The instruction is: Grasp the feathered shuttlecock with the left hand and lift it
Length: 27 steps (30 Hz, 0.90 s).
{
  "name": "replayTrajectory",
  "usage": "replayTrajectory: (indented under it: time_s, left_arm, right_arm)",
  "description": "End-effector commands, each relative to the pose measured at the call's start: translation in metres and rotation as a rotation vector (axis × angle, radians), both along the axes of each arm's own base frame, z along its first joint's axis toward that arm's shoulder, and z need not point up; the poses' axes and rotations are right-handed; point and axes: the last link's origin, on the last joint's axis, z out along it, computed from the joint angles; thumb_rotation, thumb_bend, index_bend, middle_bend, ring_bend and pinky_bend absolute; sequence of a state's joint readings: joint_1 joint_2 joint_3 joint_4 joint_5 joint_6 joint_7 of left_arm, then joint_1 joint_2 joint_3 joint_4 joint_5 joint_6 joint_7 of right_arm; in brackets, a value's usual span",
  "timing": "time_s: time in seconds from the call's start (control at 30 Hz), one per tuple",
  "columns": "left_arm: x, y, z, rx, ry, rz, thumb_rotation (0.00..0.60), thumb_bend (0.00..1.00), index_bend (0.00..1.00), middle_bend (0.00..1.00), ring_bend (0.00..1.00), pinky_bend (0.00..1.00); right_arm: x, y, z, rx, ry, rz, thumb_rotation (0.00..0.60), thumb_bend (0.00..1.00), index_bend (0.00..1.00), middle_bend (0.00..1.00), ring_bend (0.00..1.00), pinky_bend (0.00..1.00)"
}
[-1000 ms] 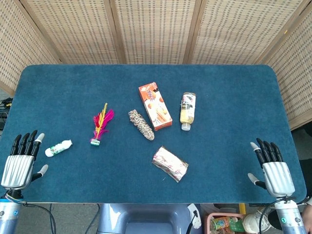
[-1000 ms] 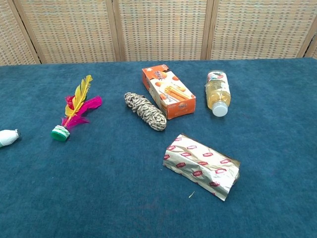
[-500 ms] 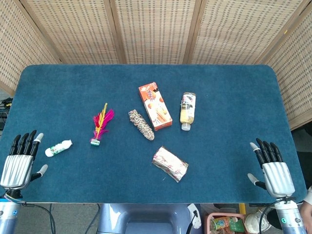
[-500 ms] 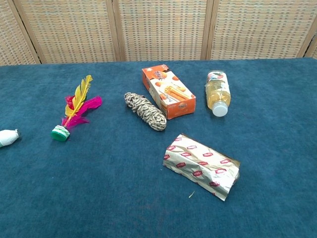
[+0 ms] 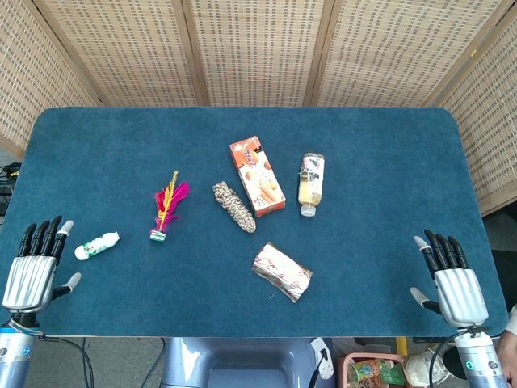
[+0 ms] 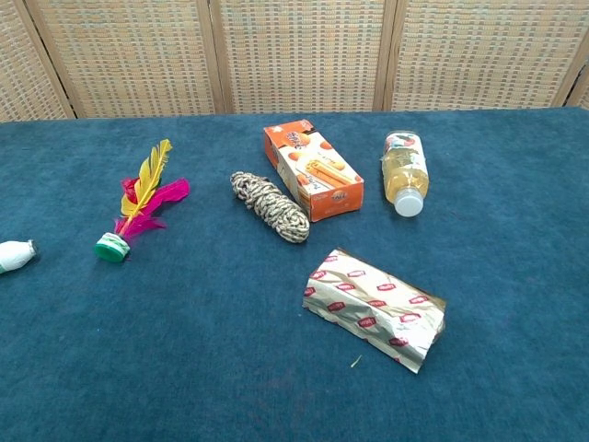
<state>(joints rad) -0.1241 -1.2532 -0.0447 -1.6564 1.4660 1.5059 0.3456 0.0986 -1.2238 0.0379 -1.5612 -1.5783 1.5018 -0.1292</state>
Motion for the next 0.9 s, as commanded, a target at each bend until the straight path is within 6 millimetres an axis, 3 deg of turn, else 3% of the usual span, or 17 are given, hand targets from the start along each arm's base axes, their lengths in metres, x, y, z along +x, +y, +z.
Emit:
replayTrajectory:
  time_s: [0.03,0.17,0.3,0.7,0.9]
  left_arm:
    - [0.002,0.003,-0.002,-0.004,-0.071,0.019,0.600,0.21,0.12,0.00,0.00,0.00]
    - [0.006,0.010,-0.006,-0.012,-0.201,0.061,0.600,0.21,0.20,0.00,0.00,0.00]
    - [0.011,0.029,-0.006,-0.030,-0.319,0.116,0.600,0.21,0.27,0.00,0.00,0.00]
    - [0.034,0.120,0.006,0.016,-0.476,0.236,0.600,0.21,0.34,0.00,0.00,0.00]
    - [0.048,0.171,-0.004,-0.005,-0.557,0.354,0.600,0.21,0.34,0.00,0.00,0.00]
  right_arm:
    - [-0.001,0.000,0.001,-0.004,-0.004,-0.003,0.600,0.17,0.05,0.00,0.00,0.00]
    - [-0.001,0.000,0.003,-0.008,-0.009,-0.008,0.600,0.17,0.05,0.00,0.00,0.00]
    - [-0.001,0.000,0.003,-0.007,-0.008,-0.008,0.600,0.17,0.05,0.00,0.00,0.00]
    - [-0.004,-0.002,-0.001,0.010,0.002,-0.020,0.600,0.17,0.05,0.00,0.00,0.00]
    - [-0.005,-0.005,-0.004,0.021,0.008,-0.026,0.600,0.17,0.05,0.00,0.00,0.00]
